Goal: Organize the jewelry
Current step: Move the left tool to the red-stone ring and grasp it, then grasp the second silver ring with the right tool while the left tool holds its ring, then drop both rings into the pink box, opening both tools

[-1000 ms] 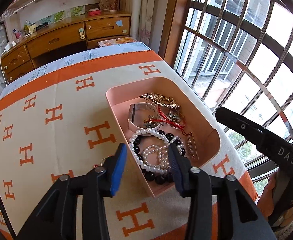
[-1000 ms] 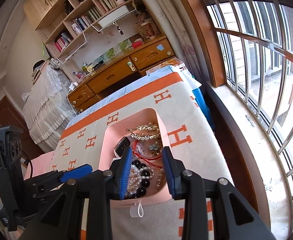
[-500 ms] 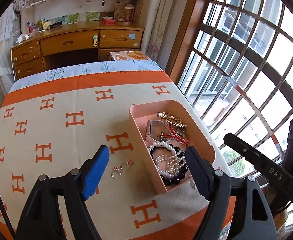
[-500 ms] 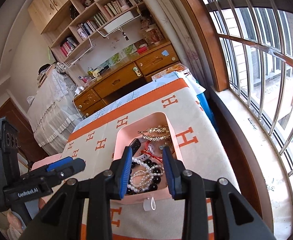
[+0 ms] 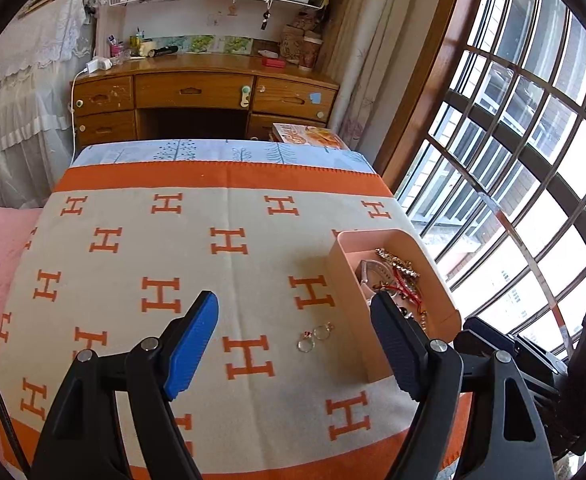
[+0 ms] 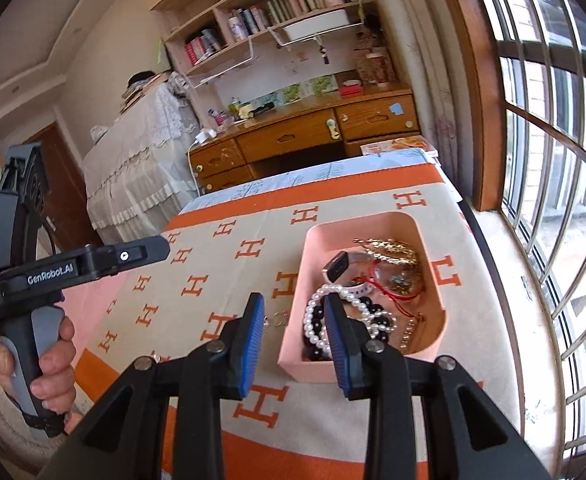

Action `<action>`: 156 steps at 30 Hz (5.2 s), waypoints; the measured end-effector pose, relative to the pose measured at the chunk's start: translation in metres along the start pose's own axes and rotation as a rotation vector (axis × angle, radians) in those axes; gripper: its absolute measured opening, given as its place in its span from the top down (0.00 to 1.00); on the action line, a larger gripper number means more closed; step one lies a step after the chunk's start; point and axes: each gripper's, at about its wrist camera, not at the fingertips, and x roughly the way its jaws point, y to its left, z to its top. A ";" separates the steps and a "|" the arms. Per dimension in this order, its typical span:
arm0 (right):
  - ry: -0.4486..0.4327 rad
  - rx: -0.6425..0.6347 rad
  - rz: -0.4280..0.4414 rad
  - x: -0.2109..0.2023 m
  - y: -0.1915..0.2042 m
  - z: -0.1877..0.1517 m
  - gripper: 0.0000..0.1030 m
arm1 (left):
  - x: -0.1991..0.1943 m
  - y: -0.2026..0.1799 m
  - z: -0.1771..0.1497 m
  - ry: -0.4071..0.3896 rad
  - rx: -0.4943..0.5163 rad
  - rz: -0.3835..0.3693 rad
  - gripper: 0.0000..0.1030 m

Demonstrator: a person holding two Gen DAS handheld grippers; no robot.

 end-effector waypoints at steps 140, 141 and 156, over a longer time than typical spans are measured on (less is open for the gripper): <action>-0.008 0.230 -0.106 0.043 -0.004 0.026 0.86 | 0.039 -0.011 -0.018 0.069 0.171 -0.092 0.86; -0.017 0.243 -0.101 0.041 -0.012 0.031 0.86 | 0.041 -0.019 -0.011 0.068 0.176 -0.109 0.86; 0.016 0.441 0.074 0.080 -0.089 0.079 0.85 | 0.159 -0.080 0.055 0.218 0.123 -0.142 0.86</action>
